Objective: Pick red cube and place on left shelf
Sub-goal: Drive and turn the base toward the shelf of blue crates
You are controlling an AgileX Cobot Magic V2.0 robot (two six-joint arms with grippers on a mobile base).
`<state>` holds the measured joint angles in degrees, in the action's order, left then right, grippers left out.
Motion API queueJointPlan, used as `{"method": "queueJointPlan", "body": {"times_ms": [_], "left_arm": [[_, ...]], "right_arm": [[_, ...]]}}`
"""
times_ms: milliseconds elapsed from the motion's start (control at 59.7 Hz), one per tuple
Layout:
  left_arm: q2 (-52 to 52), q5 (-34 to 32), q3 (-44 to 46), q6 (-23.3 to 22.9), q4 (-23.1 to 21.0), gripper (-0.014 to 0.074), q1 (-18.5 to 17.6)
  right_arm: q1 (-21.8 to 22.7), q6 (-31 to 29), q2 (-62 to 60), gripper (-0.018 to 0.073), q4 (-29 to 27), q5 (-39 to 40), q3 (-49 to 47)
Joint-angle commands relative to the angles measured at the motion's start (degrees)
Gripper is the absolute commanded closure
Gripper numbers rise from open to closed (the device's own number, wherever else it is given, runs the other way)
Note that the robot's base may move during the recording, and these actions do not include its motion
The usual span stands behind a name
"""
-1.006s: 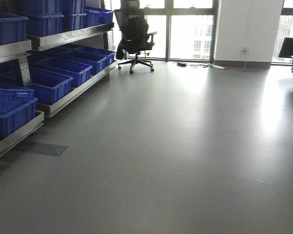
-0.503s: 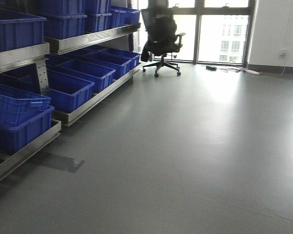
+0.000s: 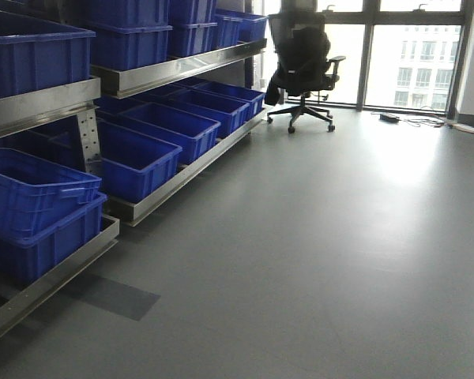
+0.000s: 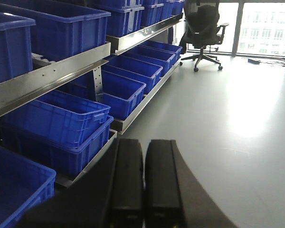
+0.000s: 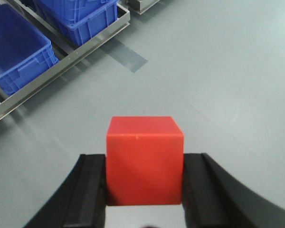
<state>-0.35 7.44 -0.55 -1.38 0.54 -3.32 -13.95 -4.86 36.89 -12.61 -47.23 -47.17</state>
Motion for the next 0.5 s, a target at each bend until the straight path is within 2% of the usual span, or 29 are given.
{"method": "queueJointPlan", "body": {"times_ms": [0, 486], "left_arm": [[-0.92, -5.03, -1.32, -0.05, -0.17, 0.0495, -0.37], [-0.92, -5.03, -1.32, -0.05, -0.17, 0.0495, -0.37]], "right_arm": [[0.01, -0.45, 0.05, 0.0505, -0.86, 4.10, -1.42], [0.01, -0.45, 0.05, 0.0505, -0.86, 4.10, -1.42]]}}
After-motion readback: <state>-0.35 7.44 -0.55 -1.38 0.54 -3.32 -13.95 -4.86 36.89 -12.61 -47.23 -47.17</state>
